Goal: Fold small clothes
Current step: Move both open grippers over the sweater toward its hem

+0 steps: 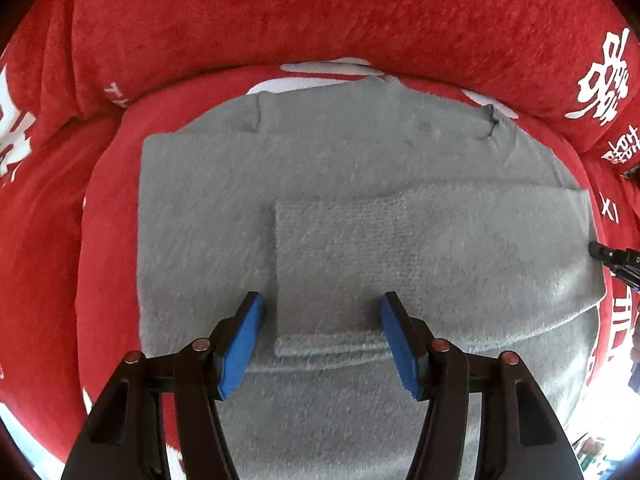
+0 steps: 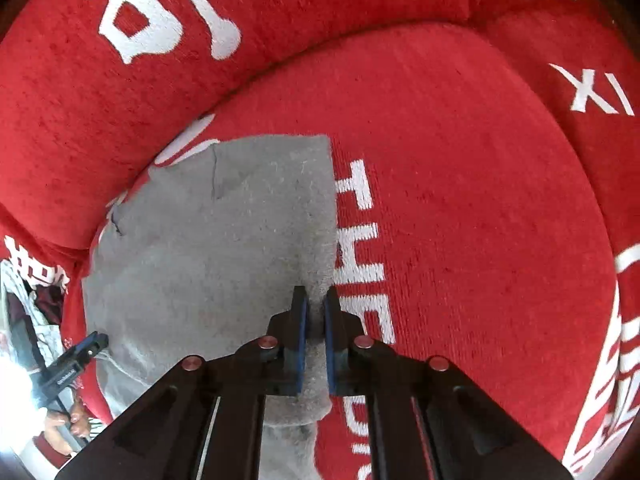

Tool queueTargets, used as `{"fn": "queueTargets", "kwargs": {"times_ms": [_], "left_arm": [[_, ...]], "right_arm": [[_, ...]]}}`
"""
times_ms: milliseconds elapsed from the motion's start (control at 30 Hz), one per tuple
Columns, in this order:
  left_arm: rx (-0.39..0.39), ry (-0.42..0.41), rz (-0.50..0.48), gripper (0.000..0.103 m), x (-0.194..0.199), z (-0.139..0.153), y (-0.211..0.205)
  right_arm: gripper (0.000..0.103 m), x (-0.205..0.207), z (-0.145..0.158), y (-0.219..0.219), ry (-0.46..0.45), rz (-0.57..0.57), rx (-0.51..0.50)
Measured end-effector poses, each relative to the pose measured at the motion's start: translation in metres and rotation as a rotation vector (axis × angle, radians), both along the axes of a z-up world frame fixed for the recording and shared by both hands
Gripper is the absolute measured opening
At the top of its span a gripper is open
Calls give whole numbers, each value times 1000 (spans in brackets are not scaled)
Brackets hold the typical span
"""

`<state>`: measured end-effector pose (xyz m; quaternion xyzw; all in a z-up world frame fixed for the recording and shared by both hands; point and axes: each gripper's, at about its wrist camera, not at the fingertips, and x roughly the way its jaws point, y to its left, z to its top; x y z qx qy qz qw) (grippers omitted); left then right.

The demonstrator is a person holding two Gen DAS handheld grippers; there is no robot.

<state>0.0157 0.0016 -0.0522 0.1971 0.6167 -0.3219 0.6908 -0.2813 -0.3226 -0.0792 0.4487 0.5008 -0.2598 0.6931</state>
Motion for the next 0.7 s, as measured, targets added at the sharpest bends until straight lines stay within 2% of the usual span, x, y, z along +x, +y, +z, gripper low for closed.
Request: {"fn": "queueTargets", "kwargs": {"times_ms": [167,300,400,433,700], "left_arm": [[26,6,50,61,5,6,21],[58,8,69,61,4,11,33],[95,12,68,61,-2,14,35],[105,14,67,61,-6,15,34],[130,22,50,61,-29,31,28]], "right_arm": [[10,-4,20,18,78,4,-57],[10,-9,42,41,82,10,-83],[10,-16,45,57,80,7,-62],[15,-17,45,62,79,4,-41],[19,-22,37,89,89,-2,70]]}}
